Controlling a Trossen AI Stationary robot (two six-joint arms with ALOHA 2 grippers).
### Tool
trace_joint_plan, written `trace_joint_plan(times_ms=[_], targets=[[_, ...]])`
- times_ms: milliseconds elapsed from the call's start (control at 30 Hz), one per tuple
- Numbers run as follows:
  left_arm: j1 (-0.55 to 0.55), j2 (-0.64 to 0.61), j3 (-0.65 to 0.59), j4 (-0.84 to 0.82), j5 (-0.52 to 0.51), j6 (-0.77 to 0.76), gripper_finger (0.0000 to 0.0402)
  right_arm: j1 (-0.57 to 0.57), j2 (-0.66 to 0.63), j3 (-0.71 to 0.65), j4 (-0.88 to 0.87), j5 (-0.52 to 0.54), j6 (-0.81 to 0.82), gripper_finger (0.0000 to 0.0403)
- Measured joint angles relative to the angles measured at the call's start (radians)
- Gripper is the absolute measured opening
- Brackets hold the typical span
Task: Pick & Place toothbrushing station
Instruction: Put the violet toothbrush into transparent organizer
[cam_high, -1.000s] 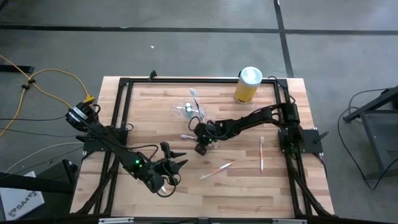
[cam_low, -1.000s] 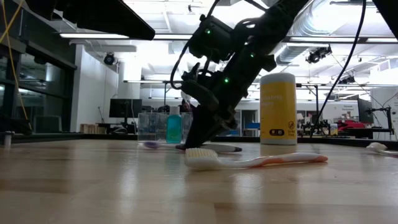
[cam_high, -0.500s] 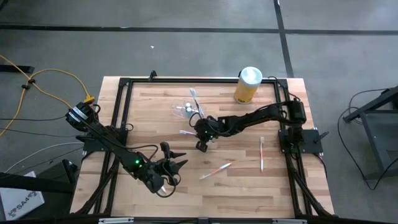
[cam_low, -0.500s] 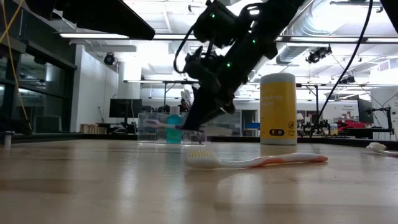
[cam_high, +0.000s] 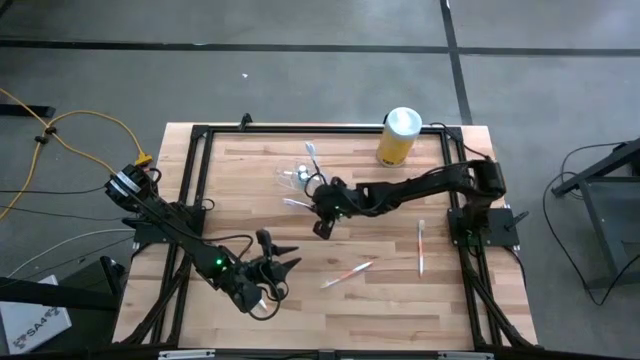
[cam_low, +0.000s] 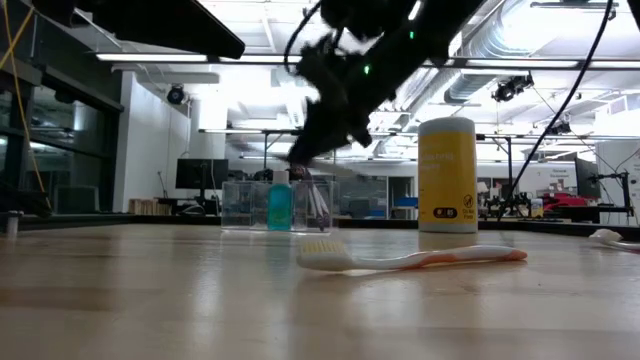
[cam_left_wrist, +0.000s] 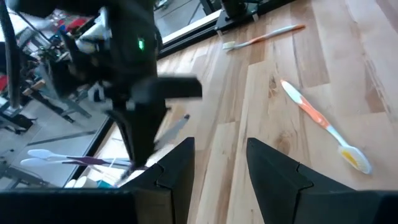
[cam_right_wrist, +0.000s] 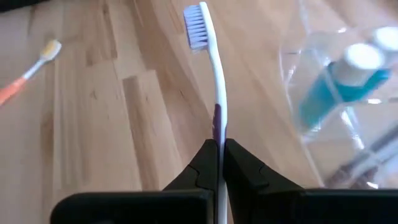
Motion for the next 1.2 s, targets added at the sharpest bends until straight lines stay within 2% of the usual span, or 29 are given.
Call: trace_joint_plan(times_ms=[433, 533, 767, 933, 1100, 1200], targets=[[0.009, -0.003, 0.0, 0.014, -0.142, -0.052, 0.0138, 0.079, -0.24, -0.001, -0.037, 0.174, -0.137, 0.0005], [0.03, -0.02, 0.0, 0.048, -0.135, -0.018, 0.0138, 0.116, -0.278, 0.0, -0.028, 0.206, -0.162, 0.0005], [0.112, -0.085, 0.0, 0.143, 0.043, 0.09, 0.0138, 0.22, -0.322, -0.001, -0.028, 0.306, -0.214, 0.0004], [0.16, -0.115, 0.0, 0.147, 0.047, 0.153, 0.0138, 0.297, -0.338, -0.001, -0.032, 0.423, -0.263, 0.0004], [0.194, -0.14, 0.0, 0.208, 0.128, 0.204, 0.0138, 0.355, -0.347, -0.001, -0.014, 0.512, -0.31, 0.0004], [0.204, -0.148, 0.0, 0.289, 0.156, 0.3, 0.0138, 0.386, -0.346, -0.001, 0.011, 0.556, -0.35, 0.0004]])
